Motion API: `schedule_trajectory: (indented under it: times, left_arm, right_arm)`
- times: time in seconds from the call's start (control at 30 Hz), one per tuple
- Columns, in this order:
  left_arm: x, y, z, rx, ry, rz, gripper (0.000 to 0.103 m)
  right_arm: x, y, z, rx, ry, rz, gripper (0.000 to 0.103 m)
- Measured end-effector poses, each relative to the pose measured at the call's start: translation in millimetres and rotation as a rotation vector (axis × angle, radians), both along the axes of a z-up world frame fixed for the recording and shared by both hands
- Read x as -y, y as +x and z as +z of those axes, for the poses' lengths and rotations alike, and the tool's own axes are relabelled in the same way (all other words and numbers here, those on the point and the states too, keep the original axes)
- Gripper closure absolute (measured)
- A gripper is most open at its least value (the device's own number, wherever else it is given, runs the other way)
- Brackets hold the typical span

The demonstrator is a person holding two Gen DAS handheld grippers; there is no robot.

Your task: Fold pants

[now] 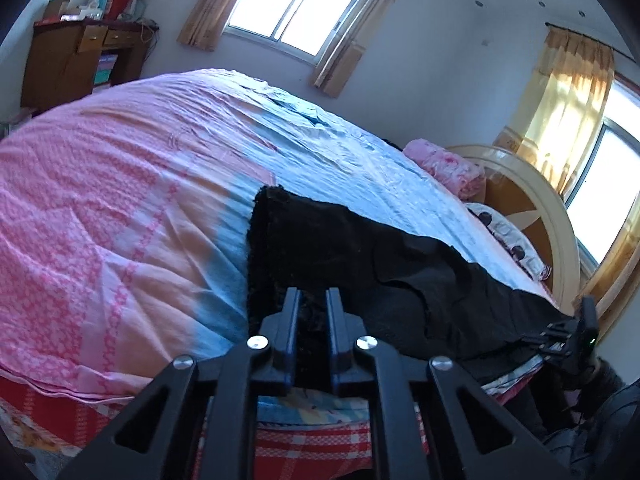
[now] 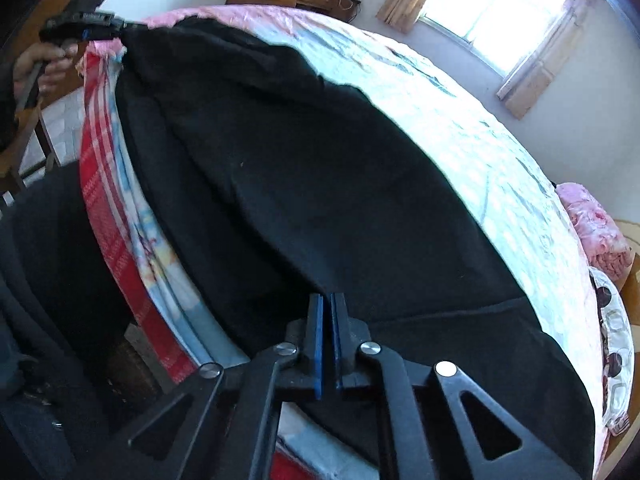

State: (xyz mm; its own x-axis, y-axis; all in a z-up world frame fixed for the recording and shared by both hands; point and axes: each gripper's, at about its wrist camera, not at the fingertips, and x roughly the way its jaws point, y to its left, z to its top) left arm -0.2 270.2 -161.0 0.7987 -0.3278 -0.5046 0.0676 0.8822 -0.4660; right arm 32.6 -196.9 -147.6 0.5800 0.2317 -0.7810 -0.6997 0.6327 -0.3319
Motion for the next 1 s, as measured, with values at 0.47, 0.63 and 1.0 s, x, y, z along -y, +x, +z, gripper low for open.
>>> schedule_trajectory:
  times: [0.47,0.63,1.0]
  left_arm:
    - [-2,-13,-8,-0.020,-0.022,-0.008,0.090]
    - [1,-9,-5,-0.016,-0.006,-0.013,0.090]
    - [-1,-10,-9,-0.017,-0.022,-0.019,0.090]
  right_arm:
    - [24,-25,-15,-0.117,-0.014,0.007,0.103]
    - [15,-31,-3,0.000,-0.020,0.023,0.102]
    - [4,-26,-13,-0.006,-0.076,0.033,0.100]
